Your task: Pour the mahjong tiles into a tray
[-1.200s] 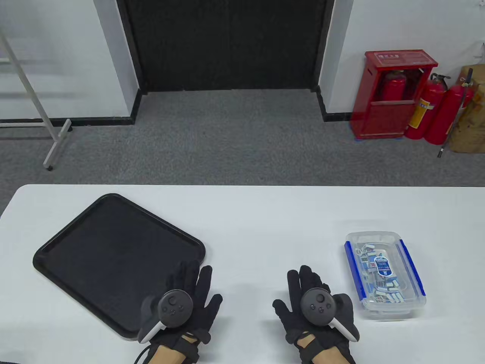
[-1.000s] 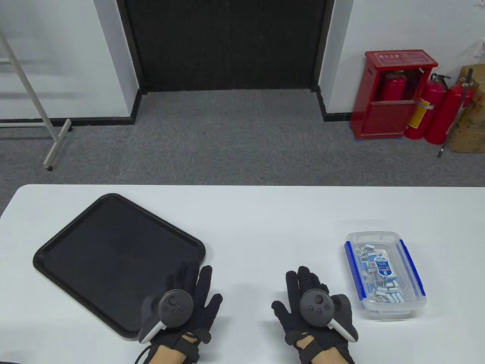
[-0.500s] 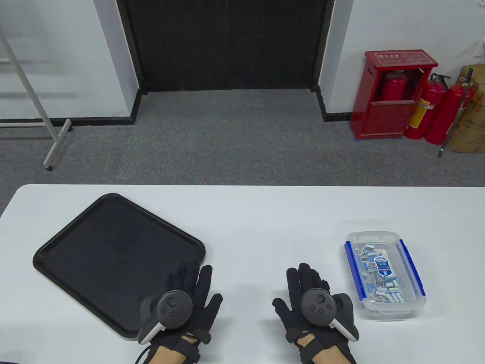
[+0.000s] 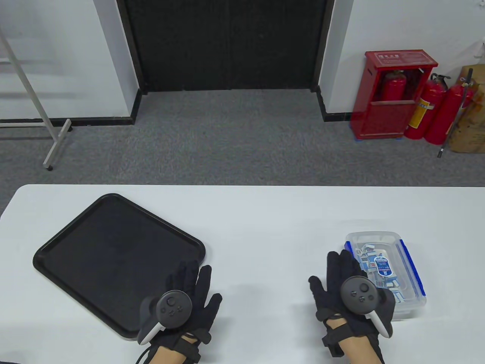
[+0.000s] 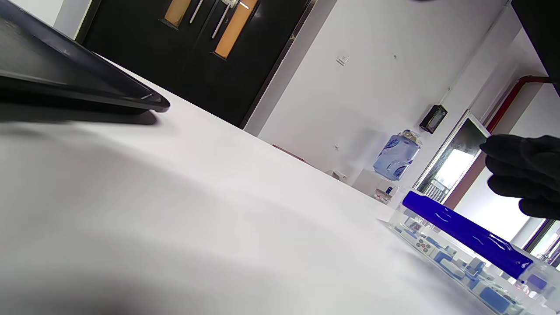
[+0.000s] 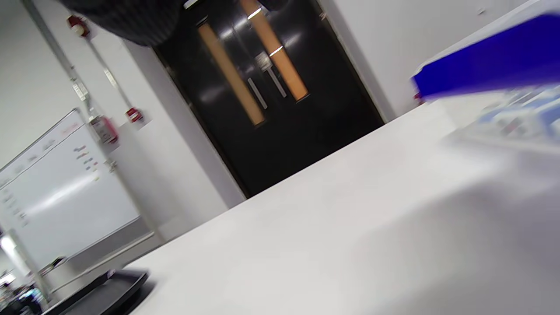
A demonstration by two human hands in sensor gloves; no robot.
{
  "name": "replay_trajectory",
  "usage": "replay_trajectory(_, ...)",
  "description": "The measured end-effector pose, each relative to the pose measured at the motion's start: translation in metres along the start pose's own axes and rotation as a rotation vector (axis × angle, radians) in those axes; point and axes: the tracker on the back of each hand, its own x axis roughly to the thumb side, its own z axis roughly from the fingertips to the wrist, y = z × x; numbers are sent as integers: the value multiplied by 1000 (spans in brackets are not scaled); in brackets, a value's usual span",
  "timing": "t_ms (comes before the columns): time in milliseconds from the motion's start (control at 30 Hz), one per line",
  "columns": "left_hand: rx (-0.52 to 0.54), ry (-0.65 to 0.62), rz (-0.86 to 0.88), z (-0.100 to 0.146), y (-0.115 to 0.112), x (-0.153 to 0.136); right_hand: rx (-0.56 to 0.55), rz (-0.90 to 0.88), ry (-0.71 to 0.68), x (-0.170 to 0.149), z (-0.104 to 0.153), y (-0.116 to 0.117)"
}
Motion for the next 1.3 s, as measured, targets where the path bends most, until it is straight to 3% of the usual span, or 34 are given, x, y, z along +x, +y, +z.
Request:
replay_trajectory(300, 16, -7, 26, 2, 5, 2, -166, -99, 326, -77, 0, -50)
replay_trajectory(600, 15, -33, 44, 4, 4, 9, -238, -238, 589, -146, 12, -63)
replay_trajectory(800, 19, -38, 56, 4, 5, 9, -284, -431, 634, -173, 16, -57)
replay_trajectory(1300, 13, -33, 69, 4, 5, 10, -274, -576, 618, -186, 14, -40)
